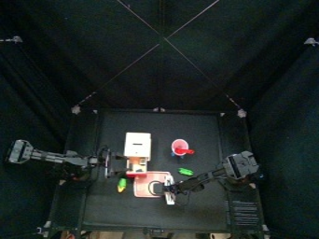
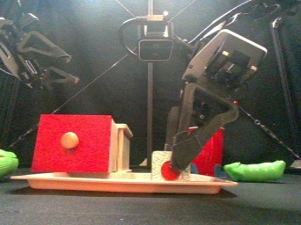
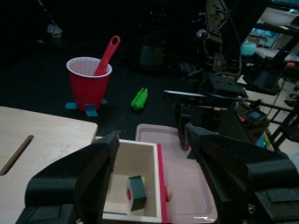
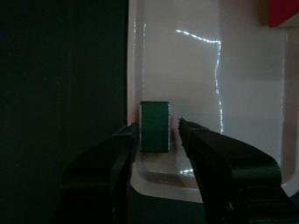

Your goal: Grab sushi piece off plate

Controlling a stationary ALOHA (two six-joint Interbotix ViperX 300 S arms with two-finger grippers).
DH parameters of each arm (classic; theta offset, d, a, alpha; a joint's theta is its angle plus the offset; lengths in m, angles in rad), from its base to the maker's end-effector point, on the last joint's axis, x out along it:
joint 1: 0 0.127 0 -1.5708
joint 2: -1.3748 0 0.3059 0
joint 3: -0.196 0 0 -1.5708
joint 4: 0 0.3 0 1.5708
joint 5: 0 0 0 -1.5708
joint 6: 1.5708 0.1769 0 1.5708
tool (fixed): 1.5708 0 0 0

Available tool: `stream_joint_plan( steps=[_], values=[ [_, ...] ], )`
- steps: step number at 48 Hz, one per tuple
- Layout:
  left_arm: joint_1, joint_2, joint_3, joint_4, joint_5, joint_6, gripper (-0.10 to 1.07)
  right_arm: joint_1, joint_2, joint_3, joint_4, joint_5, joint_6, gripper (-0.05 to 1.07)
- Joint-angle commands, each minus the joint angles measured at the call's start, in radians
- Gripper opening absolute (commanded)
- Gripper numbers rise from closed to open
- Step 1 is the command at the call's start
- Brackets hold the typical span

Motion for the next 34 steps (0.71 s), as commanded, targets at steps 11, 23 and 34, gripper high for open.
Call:
stream_joint_plan(
  steps=[11, 23, 34],
  values=[
    [-0.002, 0.002, -0.011, 0.002, -0.011, 0.002, 0.96, -0.012, -0.023, -0.025, 0.0, -0.002, -0.002, 0.69],
    [-0.002, 0.002, -0.011, 0.002, -0.011, 0.0, 0.96, -0.026, -0.049, -0.035, -0.003, -0.002, -0.002, 0.58],
    [-0.002, 0.002, -0.011, 0.002, -0.011, 0.002, 0.96, -0.038, -0.114, -0.018, -0.017, -0.009, -0.003, 0.56]
  ],
)
